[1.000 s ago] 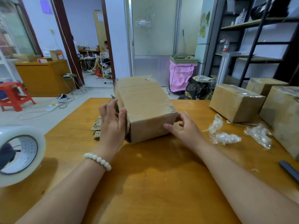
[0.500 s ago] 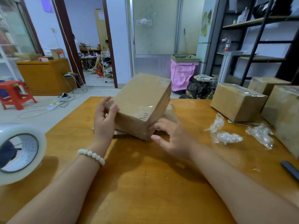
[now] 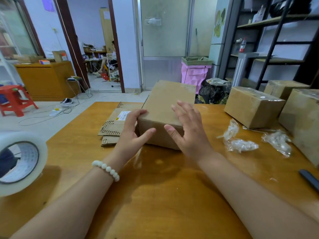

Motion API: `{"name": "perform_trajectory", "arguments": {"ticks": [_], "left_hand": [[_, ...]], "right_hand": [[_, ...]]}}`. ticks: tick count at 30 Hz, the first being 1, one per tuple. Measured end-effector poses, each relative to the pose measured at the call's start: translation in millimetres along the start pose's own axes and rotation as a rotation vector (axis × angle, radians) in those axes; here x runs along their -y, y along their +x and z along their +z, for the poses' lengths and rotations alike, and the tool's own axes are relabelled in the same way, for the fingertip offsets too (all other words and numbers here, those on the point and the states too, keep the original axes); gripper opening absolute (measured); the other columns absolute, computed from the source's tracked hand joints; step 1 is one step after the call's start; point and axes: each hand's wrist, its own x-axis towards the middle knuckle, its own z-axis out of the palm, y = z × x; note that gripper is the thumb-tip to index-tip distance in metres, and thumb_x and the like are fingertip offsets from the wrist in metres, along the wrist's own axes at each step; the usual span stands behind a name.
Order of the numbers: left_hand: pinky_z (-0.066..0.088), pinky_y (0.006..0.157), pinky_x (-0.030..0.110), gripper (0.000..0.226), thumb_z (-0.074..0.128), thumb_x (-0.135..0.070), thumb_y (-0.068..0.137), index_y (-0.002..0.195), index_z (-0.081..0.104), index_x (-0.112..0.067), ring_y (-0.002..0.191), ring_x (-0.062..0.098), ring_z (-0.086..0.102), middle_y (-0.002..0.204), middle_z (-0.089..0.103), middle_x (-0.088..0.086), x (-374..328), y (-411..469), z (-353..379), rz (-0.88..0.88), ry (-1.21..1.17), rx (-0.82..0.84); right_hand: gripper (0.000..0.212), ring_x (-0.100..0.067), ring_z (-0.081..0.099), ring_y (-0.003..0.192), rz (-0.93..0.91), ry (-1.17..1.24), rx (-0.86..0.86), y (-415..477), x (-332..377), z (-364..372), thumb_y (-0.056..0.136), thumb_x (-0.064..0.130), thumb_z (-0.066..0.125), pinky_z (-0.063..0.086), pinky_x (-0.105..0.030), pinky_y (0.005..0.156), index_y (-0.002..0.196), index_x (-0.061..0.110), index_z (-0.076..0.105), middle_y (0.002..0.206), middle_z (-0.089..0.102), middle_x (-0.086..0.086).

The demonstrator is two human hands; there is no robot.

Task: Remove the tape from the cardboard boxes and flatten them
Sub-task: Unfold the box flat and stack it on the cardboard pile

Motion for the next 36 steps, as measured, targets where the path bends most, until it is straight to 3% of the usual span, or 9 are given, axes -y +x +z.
{"name": "perform_trajectory", "arguments": {"ticks": [3, 8, 13, 18, 22, 24, 26, 30, 36], "left_hand": [[0.05, 0.096, 0.05, 0.043, 0.065, -0.048, 0.078, 0.112, 0.044, -0.064, 0.121, 0.024, 0.051, 0.128, 0.05, 0.0, 1, 1, 0, -0.03, -0.016, -0.019], [0.045, 0.098, 0.033, 0.056, 0.061, -0.021, 0.093, 0.14, 0.032, -0.032, 0.125, 0.011, 0.042, 0.129, 0.042, -0.014, 3, 2, 4, -0.113, -0.001, -0.049], [0.04, 0.095, 0.026, 0.05, 0.049, -0.03, 0.1, 0.146, 0.033, -0.017, 0.121, 0.016, 0.051, 0.13, 0.054, 0.002, 9, 8, 0, -0.271, 0.009, -0.137], [0.039, 0.074, -0.002, 0.044, 0.049, -0.026, 0.101, 0.143, 0.038, -0.018, 0.114, 0.01, 0.051, 0.126, 0.056, 0.0, 6, 8, 0, -0.26, 0.017, -0.113], [0.037, 0.112, 0.035, 0.086, 0.059, -0.044, 0.086, 0.154, 0.008, -0.029, 0.136, 0.016, 0.038, 0.151, 0.035, 0.003, 6, 3, 2, -0.222, -0.001, 0.0], [0.029, 0.113, 0.032, 0.106, 0.061, -0.051, 0.074, 0.151, -0.01, -0.037, 0.143, 0.016, 0.026, 0.159, 0.019, 0.004, 0, -1, 6, -0.209, 0.046, 0.085], [0.025, 0.11, 0.024, 0.118, 0.065, -0.049, 0.068, 0.148, -0.021, -0.037, 0.144, 0.012, 0.021, 0.161, 0.011, 0.002, -2, -3, 10, -0.204, 0.071, 0.104], [0.021, 0.119, 0.036, 0.124, 0.07, -0.047, 0.067, 0.142, -0.029, -0.04, 0.146, 0.015, 0.018, 0.161, 0.01, 0.007, 1, -2, 11, -0.234, 0.117, 0.114], [0.022, 0.119, 0.042, 0.131, 0.069, -0.054, 0.059, 0.147, -0.025, -0.034, 0.146, 0.019, 0.02, 0.16, 0.014, 0.008, 2, 0, 10, -0.279, 0.142, 0.103]], "right_hand": [[0.064, -0.015, 0.009, 0.143, 0.094, 0.015, 0.076, 0, -2, -3, 0.091, 0.053, 0.039, -0.002, -0.016, 0.11, 0.144, 0.018, 0.038, 0.155, 0.025, -0.003], [0.059, -0.023, 0.04, 0.125, 0.006, -0.061, 0.017, 4, -7, -9, 0.087, 0.048, 0.04, 0.014, -0.014, 0.106, 0.125, 0.007, 0.061, 0.131, 0.056, -0.009], [0.048, -0.015, 0.04, 0.11, -0.095, -0.028, -0.023, 5, -6, -13, 0.085, 0.042, 0.048, 0.036, -0.034, 0.099, 0.112, 0.008, 0.067, 0.113, 0.063, -0.005], [0.055, -0.011, 0.037, 0.108, -0.089, -0.045, 0.012, 6, -6, -15, 0.084, 0.049, 0.046, 0.035, -0.045, 0.101, 0.116, 0.009, 0.065, 0.111, 0.057, -0.006], [0.081, -0.007, 0.008, 0.137, 0.083, -0.017, 0.232, 5, -6, -16, 0.082, 0.064, 0.03, 0.005, -0.035, 0.116, 0.15, 0.019, 0.024, 0.15, 0.023, -0.003], [0.081, 0.001, -0.012, 0.138, 0.114, -0.012, 0.312, 5, -8, -16, 0.082, 0.065, 0.023, -0.007, -0.033, 0.115, 0.152, 0.026, 0.012, 0.159, 0.003, 0.008], [0.083, -0.004, -0.002, 0.143, 0.076, -0.035, 0.296, 7, -9, -17, 0.078, 0.067, 0.018, -0.002, -0.041, 0.118, 0.149, 0.025, 0.026, 0.158, 0.015, 0.01], [0.074, -0.008, 0.025, 0.14, 0.028, 0.018, 0.228, 10, -8, -18, 0.079, 0.064, 0.027, 0.001, -0.049, 0.115, 0.133, 0.019, 0.052, 0.144, 0.043, 0.009], [0.057, -0.004, 0.043, 0.12, 0.001, 0.055, 0.165, 9, -8, -20, 0.081, 0.06, 0.038, 0.008, -0.052, 0.113, 0.113, 0.018, 0.059, 0.126, 0.053, 0.008]]}}
